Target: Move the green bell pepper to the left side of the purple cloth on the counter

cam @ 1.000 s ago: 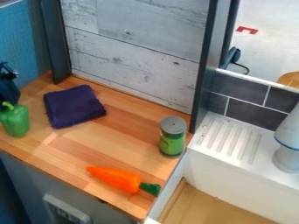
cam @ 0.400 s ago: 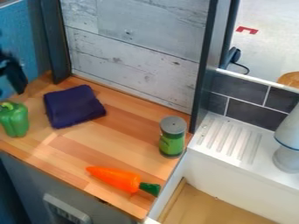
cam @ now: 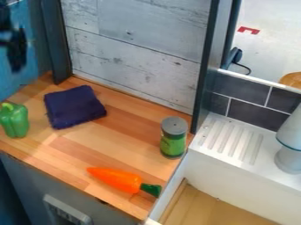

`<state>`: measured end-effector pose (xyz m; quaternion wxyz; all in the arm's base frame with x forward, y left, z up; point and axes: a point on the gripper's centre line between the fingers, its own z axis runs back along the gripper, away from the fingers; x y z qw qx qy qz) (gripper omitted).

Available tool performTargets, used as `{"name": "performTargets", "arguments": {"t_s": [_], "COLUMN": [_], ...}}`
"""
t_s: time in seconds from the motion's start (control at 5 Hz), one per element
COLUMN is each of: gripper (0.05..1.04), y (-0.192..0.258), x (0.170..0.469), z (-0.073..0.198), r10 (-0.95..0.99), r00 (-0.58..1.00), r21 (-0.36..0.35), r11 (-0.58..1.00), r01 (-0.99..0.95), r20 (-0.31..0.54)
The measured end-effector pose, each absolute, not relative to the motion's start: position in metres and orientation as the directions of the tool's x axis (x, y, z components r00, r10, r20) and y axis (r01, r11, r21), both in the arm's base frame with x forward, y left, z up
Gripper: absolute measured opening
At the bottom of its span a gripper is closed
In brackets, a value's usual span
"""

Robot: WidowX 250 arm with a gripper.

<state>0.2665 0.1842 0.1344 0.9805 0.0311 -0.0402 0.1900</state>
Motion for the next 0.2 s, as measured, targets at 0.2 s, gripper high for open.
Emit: {"name": "performTargets", "arguments": {"t_s": [0.2], "gripper": [1.003], "y": [0.1505], "x": [0.2622], "z": [0.1486], "r10": [0.306], "r00": [0.944], "r21": [-0.010], "r11": [0.952], "r01": [-0.307], "r20": [0.128]}}
